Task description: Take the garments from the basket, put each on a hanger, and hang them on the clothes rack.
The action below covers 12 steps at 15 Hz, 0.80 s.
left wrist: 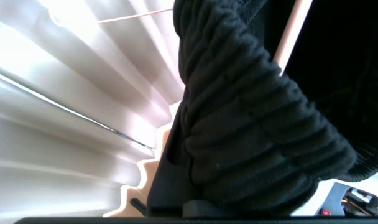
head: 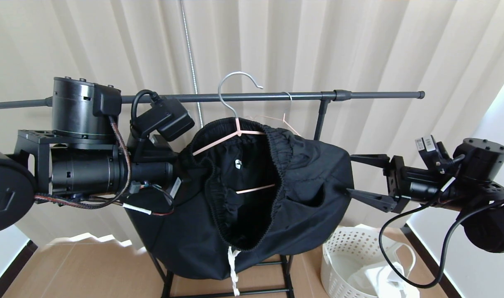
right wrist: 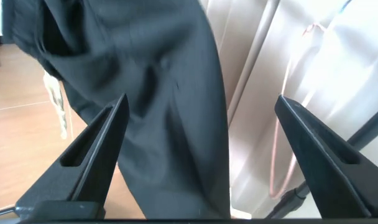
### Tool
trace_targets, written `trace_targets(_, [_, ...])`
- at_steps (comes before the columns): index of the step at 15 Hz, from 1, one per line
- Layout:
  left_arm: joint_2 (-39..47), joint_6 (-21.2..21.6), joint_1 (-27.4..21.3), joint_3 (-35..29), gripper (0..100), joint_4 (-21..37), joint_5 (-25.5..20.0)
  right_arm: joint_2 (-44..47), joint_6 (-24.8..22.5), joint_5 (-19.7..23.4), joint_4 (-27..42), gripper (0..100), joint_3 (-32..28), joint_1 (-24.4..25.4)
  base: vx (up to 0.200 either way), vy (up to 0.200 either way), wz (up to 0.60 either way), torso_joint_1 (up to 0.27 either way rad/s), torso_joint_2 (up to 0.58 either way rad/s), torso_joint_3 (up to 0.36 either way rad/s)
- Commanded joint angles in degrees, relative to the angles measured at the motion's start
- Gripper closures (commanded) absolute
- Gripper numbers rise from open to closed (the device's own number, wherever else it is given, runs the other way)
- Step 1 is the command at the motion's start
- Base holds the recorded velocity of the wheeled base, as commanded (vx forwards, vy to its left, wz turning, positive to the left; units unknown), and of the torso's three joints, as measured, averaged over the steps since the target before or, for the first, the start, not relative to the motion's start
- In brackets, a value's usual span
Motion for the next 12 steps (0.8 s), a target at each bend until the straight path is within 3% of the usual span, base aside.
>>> trace_targets(1, [-0.5, 0.0, 0.4, -0.1, 100, 0.0, 0.0, 4.7, -0.1, 0.0, -1.5, 0, 0.3, 0.1, 0.0, 0.0, 0.0, 0.0, 0.0, 0.0])
trace_targets(9, [-2.8, -1.2, 0.7, 1.6, 100, 0.0, 0.0, 14.0, 0.0, -0.5, -7.8, 0, -1.3, 1.1, 0.0, 0.0, 0.0, 0.0, 0.0, 0.0])
trace_targets(10, [-2.8, -1.2, 0.6, 2.0, 100, 0.0, 0.0, 14.1, 0.1, -0.6, -7.7, 100, -1.6, 1.1, 0.0, 0.0, 0.0, 0.0, 0.0, 0.0])
trace_targets(12, [-2.9, -1.2, 0.6, 2.1, 100, 0.0, 0.0, 13.9, 1.1, -0.6, -7.5, 100, -2.3, 1.1, 0.0, 0.0, 0.0, 0.0, 0.0, 0.0])
